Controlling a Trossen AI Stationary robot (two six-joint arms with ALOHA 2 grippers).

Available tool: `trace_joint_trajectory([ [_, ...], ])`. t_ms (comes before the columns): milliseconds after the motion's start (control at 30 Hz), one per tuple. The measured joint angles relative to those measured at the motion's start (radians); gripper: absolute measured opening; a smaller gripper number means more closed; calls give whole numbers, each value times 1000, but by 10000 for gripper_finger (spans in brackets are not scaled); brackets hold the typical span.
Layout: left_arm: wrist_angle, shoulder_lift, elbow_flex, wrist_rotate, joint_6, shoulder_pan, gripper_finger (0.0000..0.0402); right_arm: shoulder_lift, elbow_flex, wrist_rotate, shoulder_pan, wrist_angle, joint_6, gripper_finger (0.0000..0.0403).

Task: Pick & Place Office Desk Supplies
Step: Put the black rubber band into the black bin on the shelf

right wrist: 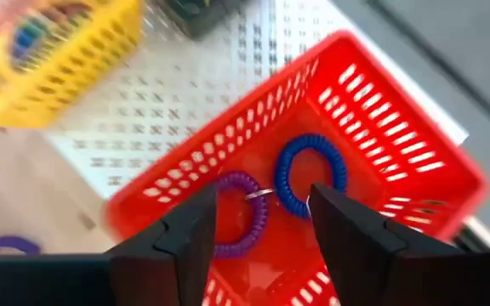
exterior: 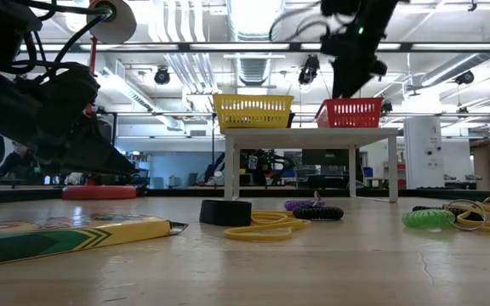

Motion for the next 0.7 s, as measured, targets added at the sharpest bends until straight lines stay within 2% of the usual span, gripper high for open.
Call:
trace_joint_trajectory([
  [167, 1, 0, 0, 1, 0, 0, 77, -131, -18, 143, 171, 4, 64, 179],
  [333, 5, 0, 0, 1, -3, 0, 77, -229, -63, 296, 432, 12, 168, 169],
  [467, 13, 0, 0, 1, -3, 0, 77, -267, -146, 417, 652, 11, 310, 162],
  [567, 16, 0, 0, -1, -2, 0, 77, -271, -225, 438, 791, 10, 436, 158],
  [700, 16, 0, 0, -2, -2, 0, 77, -258, -339, 408, 938, 9, 655, 155],
])
